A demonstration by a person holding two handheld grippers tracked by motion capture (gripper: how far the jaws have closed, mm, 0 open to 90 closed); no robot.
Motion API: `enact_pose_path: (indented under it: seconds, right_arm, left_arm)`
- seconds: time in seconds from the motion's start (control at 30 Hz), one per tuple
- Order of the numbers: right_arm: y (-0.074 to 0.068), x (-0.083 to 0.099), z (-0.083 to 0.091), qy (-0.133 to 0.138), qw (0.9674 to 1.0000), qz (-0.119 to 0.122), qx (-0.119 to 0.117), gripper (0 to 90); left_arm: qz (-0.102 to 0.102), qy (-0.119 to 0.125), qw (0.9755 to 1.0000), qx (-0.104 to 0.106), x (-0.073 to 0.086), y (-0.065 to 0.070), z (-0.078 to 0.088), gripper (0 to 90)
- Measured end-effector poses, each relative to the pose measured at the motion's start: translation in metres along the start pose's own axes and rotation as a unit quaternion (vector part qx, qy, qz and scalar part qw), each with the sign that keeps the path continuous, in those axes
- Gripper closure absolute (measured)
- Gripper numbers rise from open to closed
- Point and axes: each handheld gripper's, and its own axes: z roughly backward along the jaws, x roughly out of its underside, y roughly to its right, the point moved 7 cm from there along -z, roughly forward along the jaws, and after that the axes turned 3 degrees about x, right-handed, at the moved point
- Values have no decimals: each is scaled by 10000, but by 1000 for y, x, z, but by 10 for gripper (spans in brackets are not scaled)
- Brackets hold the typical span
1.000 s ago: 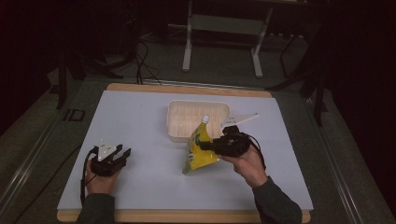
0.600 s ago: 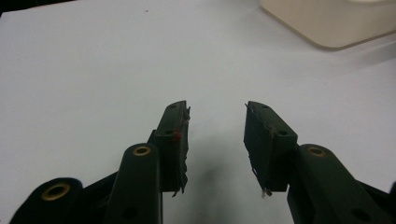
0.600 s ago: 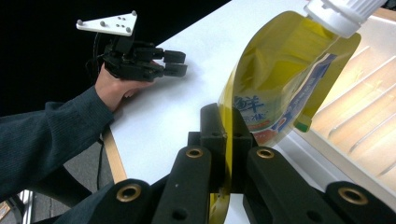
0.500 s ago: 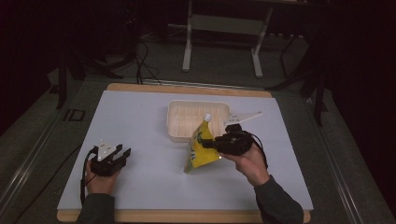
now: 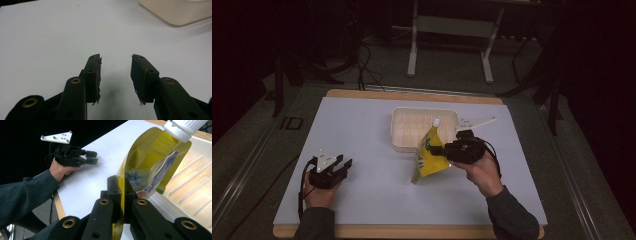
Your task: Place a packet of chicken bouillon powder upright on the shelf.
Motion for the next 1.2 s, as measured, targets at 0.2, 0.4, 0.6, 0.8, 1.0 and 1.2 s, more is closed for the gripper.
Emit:
enact_pose_path:
  seconds: [0.2, 0.4, 0.6, 0.8, 1.0, 1.2]
  right_arm:
    - [3, -2, 2, 14, 10000, 10, 56, 900]
    - [9, -5, 3, 31, 9999, -23, 149, 900]
    - [12, -8, 2, 35, 9997, 14, 222, 900]
    - [18, -14, 0, 58, 9997, -13, 258, 900]
    - [23, -17, -2, 99, 9996, -43, 268, 900]
    - [25, -22, -1, 133, 9995, -20, 280, 900]
  left_arm:
    - [2, 0, 10000, 1, 0, 0, 0, 589]
    - [-3, 6, 10000, -9, 0, 0, 0, 589]
    - [5, 18, 10000, -9, 0, 0, 0, 589]
    - [12, 20, 10000, -7, 0, 0, 0, 589]
    - [9, 18, 10000, -6, 0, 0, 0, 589]
    - [7, 23, 10000, -10, 0, 0, 1, 589]
